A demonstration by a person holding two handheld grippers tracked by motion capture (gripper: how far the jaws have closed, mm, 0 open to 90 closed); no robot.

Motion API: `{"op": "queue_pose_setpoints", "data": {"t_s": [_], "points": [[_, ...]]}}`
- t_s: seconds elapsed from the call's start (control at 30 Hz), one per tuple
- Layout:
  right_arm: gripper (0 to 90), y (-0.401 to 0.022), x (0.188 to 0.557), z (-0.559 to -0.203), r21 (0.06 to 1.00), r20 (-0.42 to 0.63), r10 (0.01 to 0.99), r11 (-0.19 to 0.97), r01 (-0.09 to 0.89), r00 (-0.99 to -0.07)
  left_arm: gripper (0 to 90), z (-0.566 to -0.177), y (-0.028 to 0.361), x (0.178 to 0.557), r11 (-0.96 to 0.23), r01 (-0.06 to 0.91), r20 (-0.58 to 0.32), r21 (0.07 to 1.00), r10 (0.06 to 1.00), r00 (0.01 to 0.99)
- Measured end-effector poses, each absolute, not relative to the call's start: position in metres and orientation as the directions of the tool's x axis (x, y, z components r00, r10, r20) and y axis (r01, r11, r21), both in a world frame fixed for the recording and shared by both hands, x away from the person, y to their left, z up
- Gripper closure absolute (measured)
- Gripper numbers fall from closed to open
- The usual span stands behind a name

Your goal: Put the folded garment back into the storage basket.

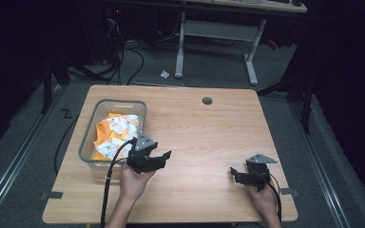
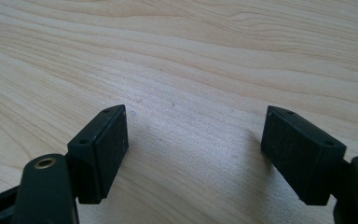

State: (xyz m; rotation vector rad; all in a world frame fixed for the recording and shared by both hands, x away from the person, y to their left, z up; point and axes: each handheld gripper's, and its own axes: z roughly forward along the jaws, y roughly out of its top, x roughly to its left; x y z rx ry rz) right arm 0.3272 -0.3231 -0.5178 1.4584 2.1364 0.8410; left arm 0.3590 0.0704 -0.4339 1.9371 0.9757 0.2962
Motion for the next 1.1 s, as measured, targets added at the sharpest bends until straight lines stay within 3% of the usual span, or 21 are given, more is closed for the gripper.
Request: {"op": "queue_pose_setpoints", "data": {"t_s": [1.1], "points": [[23.3, -0.323, 0.327, -0.518, 0.684, -0.004, 0.932, 0.266, 0.679, -0.362, 38.4, -0.466, 0.042, 0.349, -0.319, 0.518, -0.165, 0.793, 0.707, 0.688]]}}
